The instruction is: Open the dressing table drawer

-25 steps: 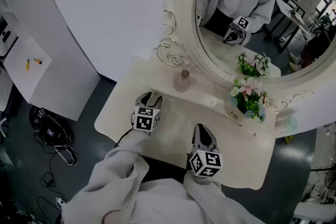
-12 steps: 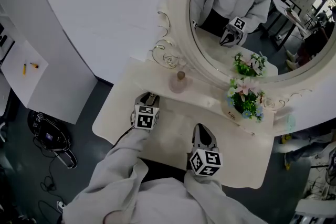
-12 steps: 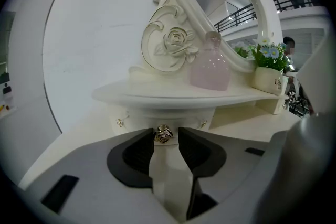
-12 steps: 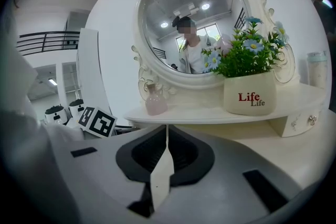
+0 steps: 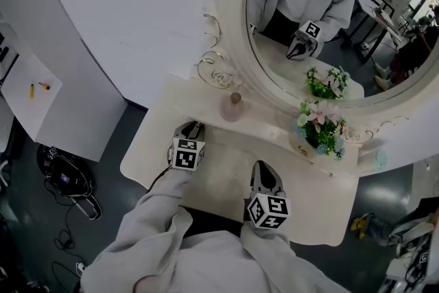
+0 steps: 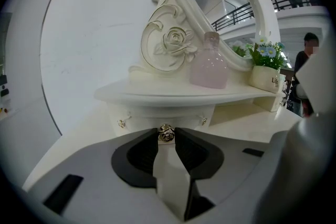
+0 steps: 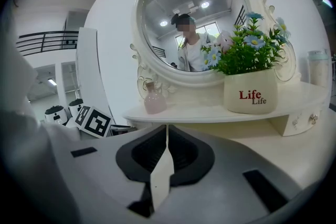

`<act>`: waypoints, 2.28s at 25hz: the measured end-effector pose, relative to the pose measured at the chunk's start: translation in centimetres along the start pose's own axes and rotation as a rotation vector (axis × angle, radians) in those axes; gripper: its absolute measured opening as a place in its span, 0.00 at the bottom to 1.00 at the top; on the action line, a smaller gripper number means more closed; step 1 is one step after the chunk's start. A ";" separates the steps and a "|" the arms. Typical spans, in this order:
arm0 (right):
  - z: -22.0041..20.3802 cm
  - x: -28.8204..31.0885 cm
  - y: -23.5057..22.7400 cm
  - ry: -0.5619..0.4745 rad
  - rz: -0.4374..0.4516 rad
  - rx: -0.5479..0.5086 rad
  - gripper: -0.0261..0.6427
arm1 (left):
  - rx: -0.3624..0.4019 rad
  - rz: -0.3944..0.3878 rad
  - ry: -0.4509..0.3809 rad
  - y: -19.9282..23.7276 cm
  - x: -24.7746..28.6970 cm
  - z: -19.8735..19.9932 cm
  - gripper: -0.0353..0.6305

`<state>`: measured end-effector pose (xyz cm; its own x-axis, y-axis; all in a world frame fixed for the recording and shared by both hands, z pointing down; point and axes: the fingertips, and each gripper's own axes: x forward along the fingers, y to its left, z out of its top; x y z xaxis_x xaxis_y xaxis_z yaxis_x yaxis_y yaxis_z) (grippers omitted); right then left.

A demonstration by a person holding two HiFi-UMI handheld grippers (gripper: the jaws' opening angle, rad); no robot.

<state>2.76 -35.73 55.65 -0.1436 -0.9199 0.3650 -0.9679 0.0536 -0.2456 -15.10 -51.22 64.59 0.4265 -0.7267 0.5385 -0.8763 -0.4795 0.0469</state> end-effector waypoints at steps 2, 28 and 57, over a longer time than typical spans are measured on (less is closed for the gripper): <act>-0.1 -0.1 0.0 0.000 -0.001 0.001 0.09 | 0.001 -0.002 0.002 0.0 -0.2 -0.2 0.23; -0.6 0.5 1.0 0.016 0.008 0.001 0.09 | 0.019 -0.031 0.012 -0.5 -2.4 -1.8 0.21; -1.1 0.3 1.2 0.027 0.019 0.020 0.09 | 0.029 -0.048 0.024 -0.9 -5.9 -3.8 0.21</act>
<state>1.34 -35.53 56.49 -0.1681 -0.9078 0.3842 -0.9606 0.0632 -0.2708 -17.70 -44.64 64.62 0.4622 -0.6908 0.5561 -0.8478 -0.5280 0.0488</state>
